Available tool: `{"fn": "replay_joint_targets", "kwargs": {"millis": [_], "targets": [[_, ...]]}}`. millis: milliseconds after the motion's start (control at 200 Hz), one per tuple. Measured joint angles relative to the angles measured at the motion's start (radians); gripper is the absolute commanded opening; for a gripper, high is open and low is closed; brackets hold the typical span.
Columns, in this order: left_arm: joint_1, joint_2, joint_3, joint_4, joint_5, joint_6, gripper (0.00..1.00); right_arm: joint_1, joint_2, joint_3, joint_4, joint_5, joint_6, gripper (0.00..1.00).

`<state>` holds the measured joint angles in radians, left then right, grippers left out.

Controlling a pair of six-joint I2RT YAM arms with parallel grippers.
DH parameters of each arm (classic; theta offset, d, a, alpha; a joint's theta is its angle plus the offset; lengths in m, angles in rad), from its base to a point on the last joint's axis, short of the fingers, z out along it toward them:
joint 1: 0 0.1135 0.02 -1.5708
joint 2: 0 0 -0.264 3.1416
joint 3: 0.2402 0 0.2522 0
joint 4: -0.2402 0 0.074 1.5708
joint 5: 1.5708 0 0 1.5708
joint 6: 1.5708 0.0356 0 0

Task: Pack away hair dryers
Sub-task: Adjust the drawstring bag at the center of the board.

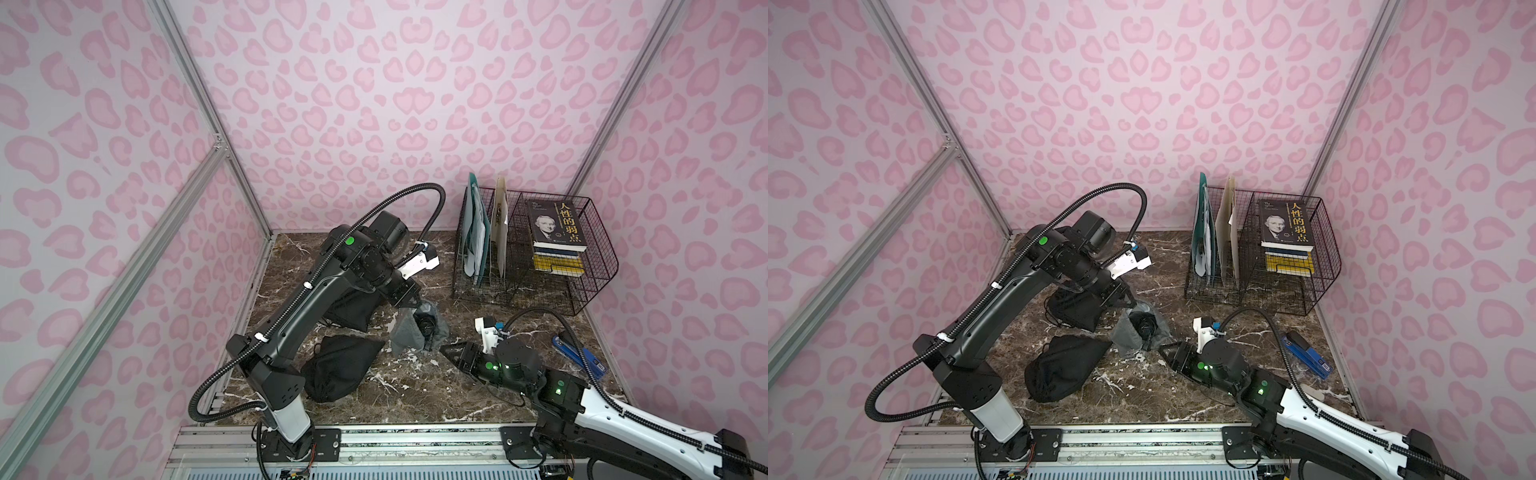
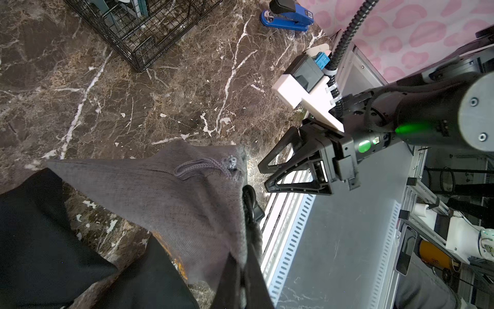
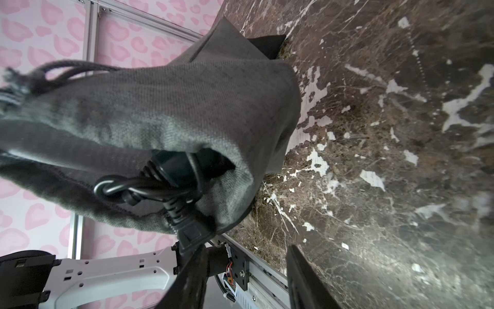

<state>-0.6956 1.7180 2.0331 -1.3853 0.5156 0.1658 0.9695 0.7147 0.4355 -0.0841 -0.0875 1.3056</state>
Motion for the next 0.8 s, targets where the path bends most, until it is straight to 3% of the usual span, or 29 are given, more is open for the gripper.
{"fn": "replay_joint_targets", "kwargs": {"millis": [450,800], "targets": [[0.001,-0.014,0.000,-0.001,0.023,-0.001,0.01,0.000,0.033,0.008,0.075,0.054,-0.008,0.47],[0.001,-0.050,-0.014,-0.001,0.055,-0.008,0.01,-0.019,0.089,-0.019,0.155,0.054,-0.015,0.29]]}}
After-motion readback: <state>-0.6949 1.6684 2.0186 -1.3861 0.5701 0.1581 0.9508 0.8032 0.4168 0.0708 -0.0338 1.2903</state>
